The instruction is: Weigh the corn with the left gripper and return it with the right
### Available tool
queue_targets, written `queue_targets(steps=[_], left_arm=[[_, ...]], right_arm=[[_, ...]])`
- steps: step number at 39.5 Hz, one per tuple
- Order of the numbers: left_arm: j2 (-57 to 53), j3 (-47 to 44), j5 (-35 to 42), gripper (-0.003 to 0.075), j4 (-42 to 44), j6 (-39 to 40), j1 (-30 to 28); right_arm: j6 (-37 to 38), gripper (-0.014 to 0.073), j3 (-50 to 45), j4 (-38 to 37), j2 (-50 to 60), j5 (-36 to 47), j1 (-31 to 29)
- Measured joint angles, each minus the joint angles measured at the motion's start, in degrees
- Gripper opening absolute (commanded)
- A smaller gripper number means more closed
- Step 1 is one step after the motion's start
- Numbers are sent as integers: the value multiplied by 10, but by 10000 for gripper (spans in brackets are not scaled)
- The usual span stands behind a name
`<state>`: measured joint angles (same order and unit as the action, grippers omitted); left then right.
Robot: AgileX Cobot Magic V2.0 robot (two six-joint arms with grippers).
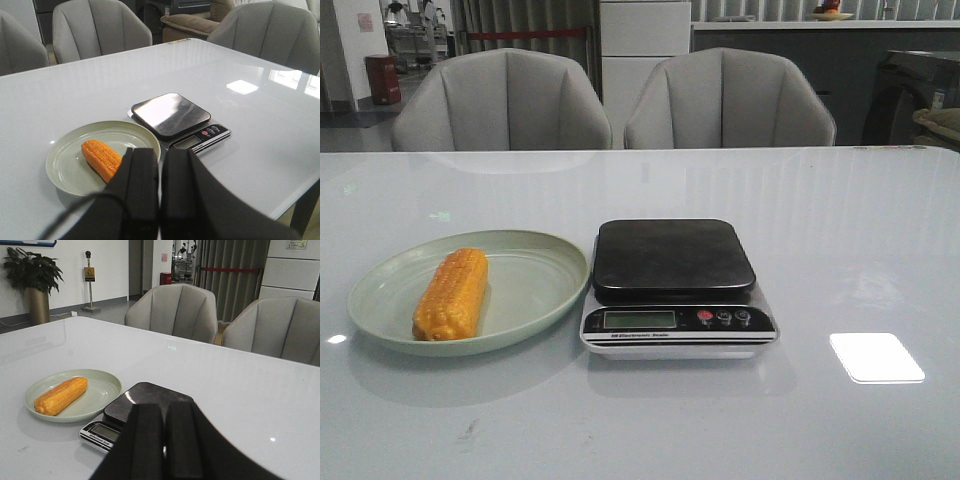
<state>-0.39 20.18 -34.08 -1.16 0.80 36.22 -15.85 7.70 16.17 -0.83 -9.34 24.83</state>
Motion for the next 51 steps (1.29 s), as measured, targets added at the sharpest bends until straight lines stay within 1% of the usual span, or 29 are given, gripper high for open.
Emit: queue_targets(steps=[22,26,29,32,35,42,47,51], left_arm=[[0,-7,1,114,1,0,0],[0,-19,1,114,1,0,-18],[0,-34,13,114,1,0,-58],[0,-51,42,114,1,0,-100],[0,-76,83,114,1,0,-153],[0,-136,177,114,1,0,-255],[0,-184,251,114,1,0,-309],[0,-205,274,114,1,0,-340]], right_arm=[[0,162,0,-1,0,0,0],[0,162,0,-1,0,0,0],[0,162,0,-1,0,0,0],[0,162,0,-1,0,0,0],[0,162,0,-1,0,0,0],[0,162,0,-1,0,0,0],[0,162,0,-1,0,0,0],[0,162,0,-1,0,0,0]])
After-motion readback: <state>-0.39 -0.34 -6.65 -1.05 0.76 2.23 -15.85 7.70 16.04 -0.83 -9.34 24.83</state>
